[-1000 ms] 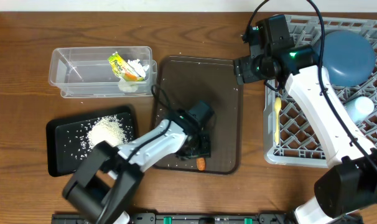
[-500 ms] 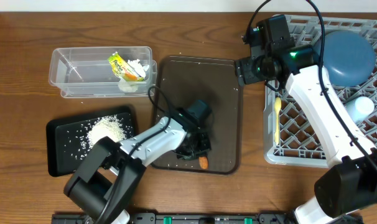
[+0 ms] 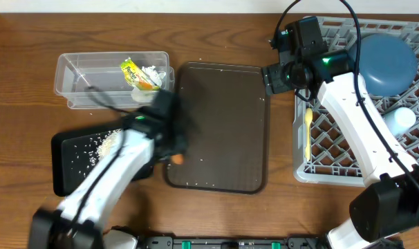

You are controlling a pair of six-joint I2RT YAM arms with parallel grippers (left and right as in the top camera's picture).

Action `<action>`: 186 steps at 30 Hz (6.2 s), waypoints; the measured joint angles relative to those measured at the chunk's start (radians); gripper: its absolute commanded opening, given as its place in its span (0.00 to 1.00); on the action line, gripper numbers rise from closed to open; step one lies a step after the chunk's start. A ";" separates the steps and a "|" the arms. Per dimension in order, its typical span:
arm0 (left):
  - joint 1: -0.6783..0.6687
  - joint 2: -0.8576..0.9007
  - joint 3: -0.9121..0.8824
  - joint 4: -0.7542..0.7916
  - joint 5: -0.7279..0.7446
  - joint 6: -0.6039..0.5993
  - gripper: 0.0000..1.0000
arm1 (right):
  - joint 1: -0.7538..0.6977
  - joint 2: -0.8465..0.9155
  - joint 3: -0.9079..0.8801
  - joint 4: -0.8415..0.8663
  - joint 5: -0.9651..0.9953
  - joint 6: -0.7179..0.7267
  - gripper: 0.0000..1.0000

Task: Sort waste into correct bins and load items into the dishwasher rack

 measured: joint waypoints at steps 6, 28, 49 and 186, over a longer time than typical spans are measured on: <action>0.225 -0.116 0.000 -0.069 -0.149 0.015 0.06 | 0.000 0.000 0.000 0.000 0.013 0.000 0.77; 0.750 0.238 -0.056 0.231 -0.135 0.047 0.06 | 0.000 0.000 0.000 -0.031 0.014 0.000 0.75; 0.751 0.290 -0.056 0.523 0.107 0.085 0.10 | 0.000 0.000 0.000 -0.048 0.014 0.000 0.73; 0.356 -0.917 -0.087 -0.106 -0.041 0.574 0.97 | -0.402 -1.029 -0.957 -0.012 -0.001 0.154 0.99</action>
